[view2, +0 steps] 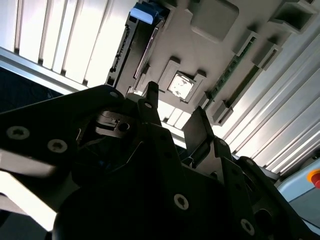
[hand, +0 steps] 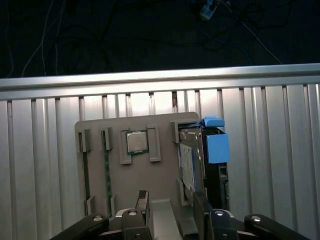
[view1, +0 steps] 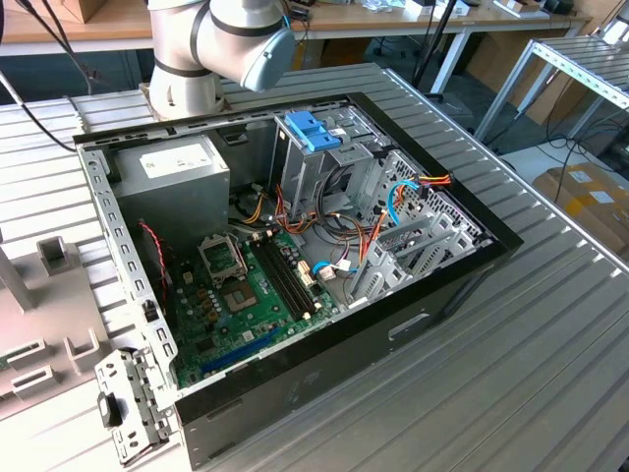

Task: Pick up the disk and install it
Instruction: 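Pick up the disk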

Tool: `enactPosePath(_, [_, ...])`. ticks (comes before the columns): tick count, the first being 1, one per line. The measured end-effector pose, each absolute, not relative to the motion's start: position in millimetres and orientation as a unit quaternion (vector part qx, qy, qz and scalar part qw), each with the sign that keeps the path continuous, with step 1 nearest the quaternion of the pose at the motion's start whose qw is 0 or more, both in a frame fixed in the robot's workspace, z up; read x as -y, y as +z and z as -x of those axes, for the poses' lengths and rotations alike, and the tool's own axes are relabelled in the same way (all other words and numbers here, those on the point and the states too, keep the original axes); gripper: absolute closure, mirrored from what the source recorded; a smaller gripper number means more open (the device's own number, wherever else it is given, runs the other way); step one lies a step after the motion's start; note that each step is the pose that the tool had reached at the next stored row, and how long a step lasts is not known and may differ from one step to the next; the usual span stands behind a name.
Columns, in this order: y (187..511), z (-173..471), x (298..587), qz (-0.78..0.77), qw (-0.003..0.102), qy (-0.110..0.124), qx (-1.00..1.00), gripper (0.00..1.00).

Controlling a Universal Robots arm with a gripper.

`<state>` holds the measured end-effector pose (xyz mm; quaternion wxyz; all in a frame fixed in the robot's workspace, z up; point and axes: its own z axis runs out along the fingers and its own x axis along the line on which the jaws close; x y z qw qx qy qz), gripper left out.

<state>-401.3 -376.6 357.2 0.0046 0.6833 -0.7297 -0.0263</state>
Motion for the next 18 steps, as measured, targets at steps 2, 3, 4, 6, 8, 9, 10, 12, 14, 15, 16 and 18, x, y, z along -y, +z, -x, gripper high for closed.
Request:
enactPosePath(2, [357, 402, 375, -0.683, 0.004, -0.026, 0.729, 0.52])
enactPosePath(3, [357, 402, 375, -0.684, 0.004, -0.027, 0.729, 0.52])
enactPosePath(4, [356, 403, 375, -0.684, 0.004, -0.027, 0.729, 0.52])
enactPosePath(6, [356, 405, 374, -0.684, 0.004, -0.027, 0.729, 0.52])
enactPosePath(8, [355, 408, 374, -0.684, 0.003, -0.028, 0.729, 0.52])
enactPosePath(9, [355, 409, 373, -0.684, 0.003, -0.028, 0.729, 0.52])
enactPosePath(10, [355, 409, 373, -0.684, 0.002, -0.029, 0.729, 0.52])
enactPosePath(12, [354, 411, 373, -0.684, 0.002, -0.029, 0.729, 0.52])
enactPosePath(14, [354, 413, 373, -0.684, 0.002, -0.029, 0.729, 0.52])
enactPosePath(15, [354, 413, 373, -0.684, 0.002, -0.03, 0.729, 0.52])
enactPosePath(16, [353, 414, 372, -0.684, 0.001, -0.03, 0.729, 0.52])
enactPosePath(18, [353, 415, 372, -0.684, 0.001, -0.03, 0.729, 0.52])
